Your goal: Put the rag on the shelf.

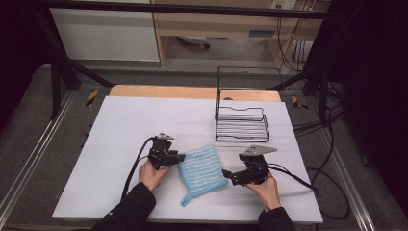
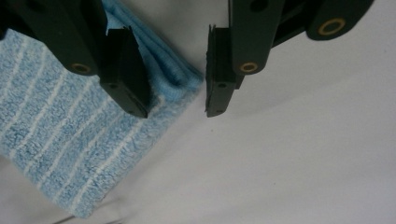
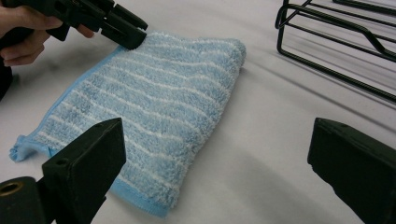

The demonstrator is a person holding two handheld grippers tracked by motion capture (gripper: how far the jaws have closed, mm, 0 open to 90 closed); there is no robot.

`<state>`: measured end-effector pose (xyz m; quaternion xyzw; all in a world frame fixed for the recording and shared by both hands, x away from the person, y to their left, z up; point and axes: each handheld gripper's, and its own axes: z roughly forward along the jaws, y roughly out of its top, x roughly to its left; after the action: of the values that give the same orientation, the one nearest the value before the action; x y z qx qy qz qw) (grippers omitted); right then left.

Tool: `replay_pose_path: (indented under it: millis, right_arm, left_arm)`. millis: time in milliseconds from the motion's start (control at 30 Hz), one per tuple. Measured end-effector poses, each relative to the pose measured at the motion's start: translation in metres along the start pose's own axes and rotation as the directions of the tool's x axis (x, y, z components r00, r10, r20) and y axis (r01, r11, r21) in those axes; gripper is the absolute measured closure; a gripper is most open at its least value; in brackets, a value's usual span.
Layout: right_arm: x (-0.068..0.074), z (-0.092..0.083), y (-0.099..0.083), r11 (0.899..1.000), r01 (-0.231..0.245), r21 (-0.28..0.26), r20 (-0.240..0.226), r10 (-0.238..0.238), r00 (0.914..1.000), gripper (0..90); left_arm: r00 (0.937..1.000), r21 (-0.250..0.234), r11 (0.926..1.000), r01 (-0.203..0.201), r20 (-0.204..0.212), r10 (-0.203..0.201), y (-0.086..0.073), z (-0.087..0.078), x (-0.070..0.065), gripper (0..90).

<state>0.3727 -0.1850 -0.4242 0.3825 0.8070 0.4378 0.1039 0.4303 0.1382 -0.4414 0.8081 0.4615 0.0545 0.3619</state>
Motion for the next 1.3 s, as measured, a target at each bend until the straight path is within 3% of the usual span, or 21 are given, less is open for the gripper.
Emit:
replay_pose_path:
  millis: [467,800,1067,1300]
  right_arm:
    - [-0.004,0.001,0.003,1.000,0.000,0.000,0.013,0.000,0.9999,6.5]
    - [-0.007,0.003,0.012,0.999,-0.043,-0.018,0.050,0.044,0.9978,3.7]
    - [-0.006,0.015,0.020,0.998,-0.060,-0.003,0.053,0.060,0.9968,2.6]
    - [-0.010,0.037,0.029,0.998,-0.058,0.022,0.070,0.056,0.9960,3.4]
  left_arm:
    - [0.9998,0.009,0.9997,0.022,-0.005,-0.022,-0.001,0.002,-0.004,69.6]
    - [0.9995,-0.010,0.9999,-0.009,-0.032,0.009,-0.002,0.002,-0.011,77.5]
    - [0.9991,-0.013,0.9997,-0.022,-0.038,0.022,-0.003,0.004,-0.012,77.5]
    - [0.9990,-0.014,0.9996,-0.025,-0.038,0.024,-0.003,0.005,-0.012,77.4]
